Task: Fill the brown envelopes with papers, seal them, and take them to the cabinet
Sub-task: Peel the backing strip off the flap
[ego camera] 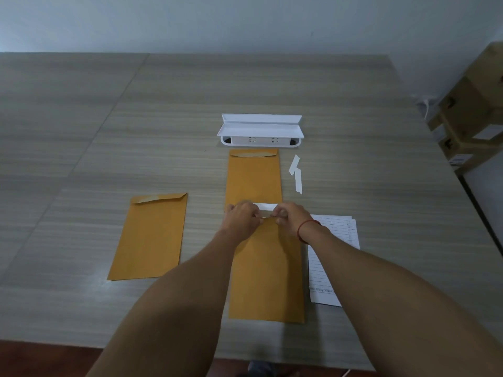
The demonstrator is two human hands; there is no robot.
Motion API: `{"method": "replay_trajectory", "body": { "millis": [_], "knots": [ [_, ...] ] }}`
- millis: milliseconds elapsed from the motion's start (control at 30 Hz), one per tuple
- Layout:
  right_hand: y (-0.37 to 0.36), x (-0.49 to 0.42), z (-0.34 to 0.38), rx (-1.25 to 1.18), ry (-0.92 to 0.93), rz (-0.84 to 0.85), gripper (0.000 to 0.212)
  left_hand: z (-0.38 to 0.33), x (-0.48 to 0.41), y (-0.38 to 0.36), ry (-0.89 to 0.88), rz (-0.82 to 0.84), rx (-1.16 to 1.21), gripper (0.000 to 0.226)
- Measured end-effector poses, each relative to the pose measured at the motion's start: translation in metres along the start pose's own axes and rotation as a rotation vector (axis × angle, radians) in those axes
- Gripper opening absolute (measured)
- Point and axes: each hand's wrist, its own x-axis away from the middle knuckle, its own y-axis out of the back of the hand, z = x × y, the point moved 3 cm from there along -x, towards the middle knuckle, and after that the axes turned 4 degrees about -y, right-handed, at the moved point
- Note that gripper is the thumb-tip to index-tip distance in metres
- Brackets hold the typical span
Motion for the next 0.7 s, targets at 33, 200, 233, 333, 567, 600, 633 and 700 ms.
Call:
{"method": "replay_trajectory", "body": {
  "millis": [33, 200, 233, 333, 567, 600, 633, 700],
  "knots": [
    [0.000, 0.000, -0.001, -0.003, 0.003, 0.000, 0.017, 0.001, 0.000, 0.001, 0.001, 0.004, -0.004, 0.013],
    [0.002, 0.001, 0.004, 0.067, 0.033, 0.010, 0.016, 0.001, 0.003, -0.002, 0.004, 0.036, -0.025, 0.014],
    [0.001, 0.001, 0.004, 0.078, 0.028, 0.018, 0.016, 0.001, 0.003, -0.003, 0.010, 0.044, -0.021, 0.014],
    [-0.003, -0.001, 0.000, 0.025, -0.015, -0.015, 0.015, 0.004, 0.005, -0.003, 0.018, 0.034, -0.003, 0.012],
    [-0.016, -0.002, -0.014, -0.257, -0.243, -0.141, 0.026, 0.025, 0.016, -0.014, 0.047, 0.071, -0.117, 0.070],
    [-0.018, -0.002, -0.013, -0.265, -0.251, -0.144, 0.027, 0.027, 0.019, -0.018, 0.060, 0.114, -0.104, 0.079],
    [-0.021, -0.003, -0.013, -0.279, -0.255, -0.144, 0.027, 0.029, 0.021, -0.022, 0.068, 0.146, -0.092, 0.083],
    [-0.024, -0.004, -0.011, -0.308, -0.257, -0.138, 0.029, 0.032, 0.023, -0.027, 0.064, 0.176, -0.082, 0.082]
  ]
}}
